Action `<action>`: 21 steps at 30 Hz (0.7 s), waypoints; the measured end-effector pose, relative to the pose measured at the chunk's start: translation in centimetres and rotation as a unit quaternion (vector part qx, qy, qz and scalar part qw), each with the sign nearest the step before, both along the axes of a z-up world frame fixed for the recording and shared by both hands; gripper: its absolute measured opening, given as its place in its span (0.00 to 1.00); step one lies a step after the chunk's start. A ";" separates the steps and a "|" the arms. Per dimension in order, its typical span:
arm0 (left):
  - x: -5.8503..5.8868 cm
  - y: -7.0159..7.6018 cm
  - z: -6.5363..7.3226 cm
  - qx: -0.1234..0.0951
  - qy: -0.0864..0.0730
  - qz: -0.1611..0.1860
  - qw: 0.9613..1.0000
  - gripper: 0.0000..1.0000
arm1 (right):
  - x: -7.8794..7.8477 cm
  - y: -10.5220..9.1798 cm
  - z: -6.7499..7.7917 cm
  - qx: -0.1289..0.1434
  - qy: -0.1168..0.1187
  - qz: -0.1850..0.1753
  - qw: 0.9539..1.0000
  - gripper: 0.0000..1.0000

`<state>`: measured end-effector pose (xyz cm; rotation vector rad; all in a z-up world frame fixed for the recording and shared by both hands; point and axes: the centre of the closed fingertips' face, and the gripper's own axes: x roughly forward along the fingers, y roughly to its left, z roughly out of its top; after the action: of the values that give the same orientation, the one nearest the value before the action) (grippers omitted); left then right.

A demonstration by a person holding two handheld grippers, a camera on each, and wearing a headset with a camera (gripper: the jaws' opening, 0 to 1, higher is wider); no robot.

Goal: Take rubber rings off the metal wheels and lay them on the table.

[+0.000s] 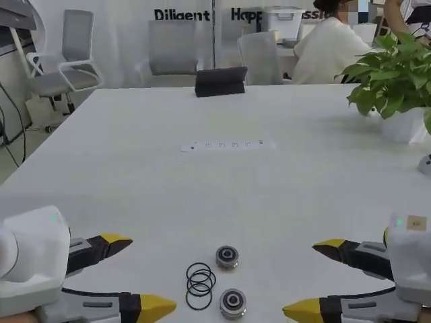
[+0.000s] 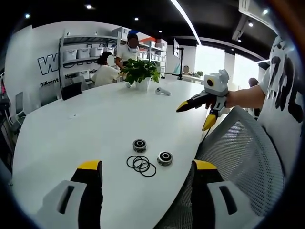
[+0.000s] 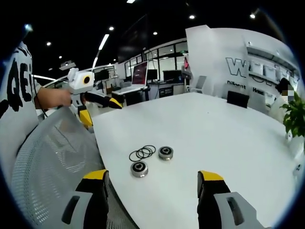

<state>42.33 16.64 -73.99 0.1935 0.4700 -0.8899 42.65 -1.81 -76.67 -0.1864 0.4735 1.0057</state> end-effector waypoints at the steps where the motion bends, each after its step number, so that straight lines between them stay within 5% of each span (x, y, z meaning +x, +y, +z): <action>1: 0.0 0.1 0.0 -0.001 0.000 0.002 1.000 0.74 | -0.1 0.1 0.0 -0.004 -0.003 0.002 1.000 0.75; 21: -0.5 1.0 0.1 0.012 -0.007 0.012 1.000 0.74 | -0.6 -0.1 -0.3 -0.016 -0.008 0.010 1.000 0.75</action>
<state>41.82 17.61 -73.92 0.2148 0.4683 -0.8592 42.03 -1.88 -76.95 -0.2277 0.4752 1.0157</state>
